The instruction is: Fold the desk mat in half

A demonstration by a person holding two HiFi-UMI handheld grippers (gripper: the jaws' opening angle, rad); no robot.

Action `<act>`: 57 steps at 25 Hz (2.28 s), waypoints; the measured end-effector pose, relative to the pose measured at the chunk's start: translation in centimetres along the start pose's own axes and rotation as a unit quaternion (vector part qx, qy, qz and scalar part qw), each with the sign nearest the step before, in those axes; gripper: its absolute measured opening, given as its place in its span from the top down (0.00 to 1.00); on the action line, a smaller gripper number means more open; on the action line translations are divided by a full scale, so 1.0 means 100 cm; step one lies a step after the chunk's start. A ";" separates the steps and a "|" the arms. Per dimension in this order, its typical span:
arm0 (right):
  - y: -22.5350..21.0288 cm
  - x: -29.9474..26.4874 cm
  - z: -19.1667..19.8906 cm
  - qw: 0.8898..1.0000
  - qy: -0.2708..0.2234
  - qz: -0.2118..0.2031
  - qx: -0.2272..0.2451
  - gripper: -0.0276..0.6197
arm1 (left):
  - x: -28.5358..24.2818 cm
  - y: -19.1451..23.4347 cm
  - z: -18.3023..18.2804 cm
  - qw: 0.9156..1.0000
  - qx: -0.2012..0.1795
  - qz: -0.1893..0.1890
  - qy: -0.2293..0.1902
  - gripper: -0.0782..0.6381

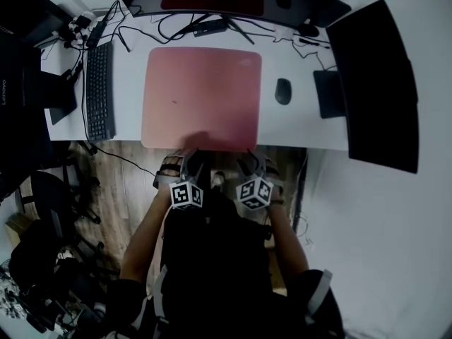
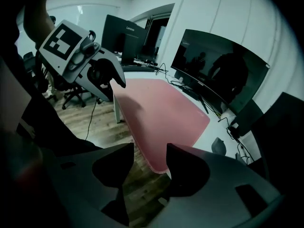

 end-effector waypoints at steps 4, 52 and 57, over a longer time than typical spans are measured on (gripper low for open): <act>0.004 -0.013 0.014 0.999 0.030 -0.007 0.038 0.65 | -0.014 -0.008 0.014 0.999 -0.032 0.018 0.019 0.61; -0.009 -0.039 0.027 0.988 0.089 -0.018 0.127 0.92 | -0.050 -0.028 0.036 0.992 -0.089 0.058 0.073 0.64; -0.013 -0.038 0.024 0.990 0.082 -0.020 0.112 0.93 | -0.045 -0.033 0.030 0.995 -0.065 0.053 0.060 0.64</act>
Point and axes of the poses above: the fingertips, and each gripper's own axes: x backward along the fingers, y to its left, z out of its underside, the point moved 6 cm from there along x, backward along the fingers, and after that the axes turned 12 degrees about -y, right-handed, at the moved point
